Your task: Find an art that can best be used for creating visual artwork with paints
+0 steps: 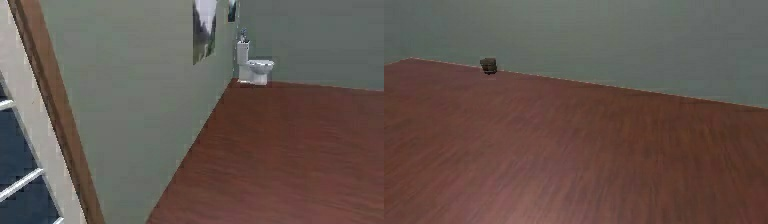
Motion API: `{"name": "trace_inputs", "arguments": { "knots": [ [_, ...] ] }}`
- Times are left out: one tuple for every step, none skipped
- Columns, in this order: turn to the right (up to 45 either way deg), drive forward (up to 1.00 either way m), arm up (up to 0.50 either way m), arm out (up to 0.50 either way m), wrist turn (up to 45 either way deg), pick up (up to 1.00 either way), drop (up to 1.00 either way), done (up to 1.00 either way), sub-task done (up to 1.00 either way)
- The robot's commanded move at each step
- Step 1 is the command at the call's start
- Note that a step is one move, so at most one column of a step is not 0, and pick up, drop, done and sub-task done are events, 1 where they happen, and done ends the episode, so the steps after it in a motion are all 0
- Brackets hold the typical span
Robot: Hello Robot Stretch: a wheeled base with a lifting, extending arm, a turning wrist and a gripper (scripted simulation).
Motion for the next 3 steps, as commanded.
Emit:
{"name": "trace_inputs", "arguments": {
  "knots": [
    [12.0, 0.00, 0.00, 0.00, 0.0, 0.00, 0.00, 0.00, 0.00],
    [0.0, 1.00, 0.00, 0.00, 0.0, 0.00, 0.00, 0.00, 0.00],
    [9.0, 0.00, 0.00, 0.00, 0.0, 0.00, 0.00, 0.00, 0.00]
  ]
}}
